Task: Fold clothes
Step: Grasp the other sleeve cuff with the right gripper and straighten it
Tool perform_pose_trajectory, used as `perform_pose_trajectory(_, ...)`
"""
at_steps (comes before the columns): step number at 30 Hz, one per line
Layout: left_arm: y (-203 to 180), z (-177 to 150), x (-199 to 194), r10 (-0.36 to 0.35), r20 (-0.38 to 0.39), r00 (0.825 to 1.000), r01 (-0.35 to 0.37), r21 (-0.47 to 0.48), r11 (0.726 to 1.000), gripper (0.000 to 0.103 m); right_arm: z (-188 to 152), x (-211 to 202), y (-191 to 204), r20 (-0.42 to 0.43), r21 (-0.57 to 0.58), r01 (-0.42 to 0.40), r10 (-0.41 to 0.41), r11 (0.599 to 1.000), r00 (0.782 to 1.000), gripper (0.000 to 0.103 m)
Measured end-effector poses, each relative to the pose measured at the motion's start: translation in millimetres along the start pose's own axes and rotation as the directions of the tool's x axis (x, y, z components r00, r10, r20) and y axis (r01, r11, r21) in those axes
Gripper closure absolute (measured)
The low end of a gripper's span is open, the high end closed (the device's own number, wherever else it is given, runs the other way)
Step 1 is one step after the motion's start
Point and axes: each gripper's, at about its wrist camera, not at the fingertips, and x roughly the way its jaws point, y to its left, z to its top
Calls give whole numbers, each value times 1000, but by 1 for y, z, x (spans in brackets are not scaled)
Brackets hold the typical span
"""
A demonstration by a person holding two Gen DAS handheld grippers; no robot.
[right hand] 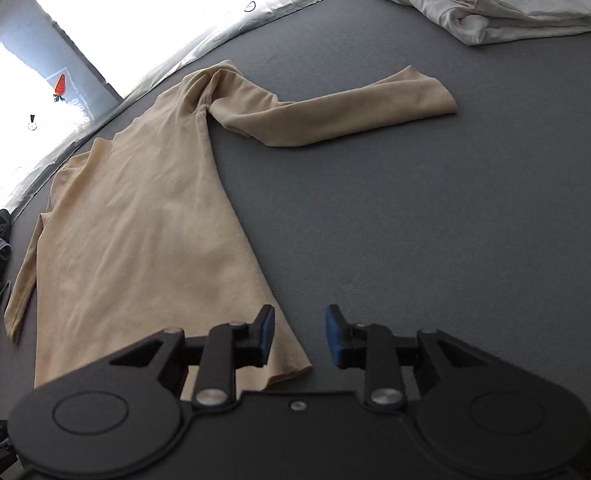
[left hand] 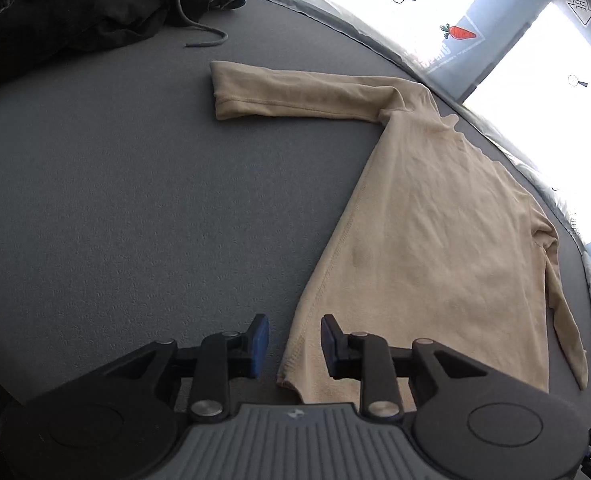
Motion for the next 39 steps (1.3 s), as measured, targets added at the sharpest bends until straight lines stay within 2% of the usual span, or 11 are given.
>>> perform_pose_trajectory(4,-12,7,3,3,10,1000,-4,31,1000,61,10,4,-8,23,38,7,-8,999,1000,73)
perform_pose_trajectory(10,-36,15,19,36,-1,999,-36,94,995,60,25,11,-5,45,26,12,-13,1000,999,74)
perform_pose_trajectory(17,-70,30,34,27,11,1000,-29,142,989,53,50,20,-18,80,41,44,-47,998,996,73)
perform_pose_trajectory(22,-97,36,53,30,-6,1000,-29,171,985,41,80,25,-41,144,95,65,-78,993,986,73)
perform_pose_trajectory(25,-110,37,69,57,-40,998,-48,183,982,40,108,33,-52,173,109,70,-88,992,981,73)
perform_pose_trajectory(28,-112,36,83,84,-82,993,-70,155,985,40,136,48,-60,182,121,75,-96,990,979,73)
perform_pose_trajectory(31,-112,34,86,91,-79,993,-80,131,988,34,158,65,-65,192,115,94,-115,989,975,65)
perform_pose_trajectory(33,-116,34,88,95,-86,992,-82,149,986,28,166,76,-65,200,74,139,-151,988,968,57)
perform_pose_trajectory(36,-123,35,94,114,-111,987,-90,199,976,21,173,93,-71,182,33,208,-210,978,961,55)
perform_pose_trajectory(38,-128,36,98,127,-127,984,-96,228,969,15,175,102,-80,159,43,211,-215,976,964,55)
perform_pose_trajectory(39,-131,36,100,132,-134,982,-97,243,965,13,174,103,-84,160,54,193,-199,980,967,51)
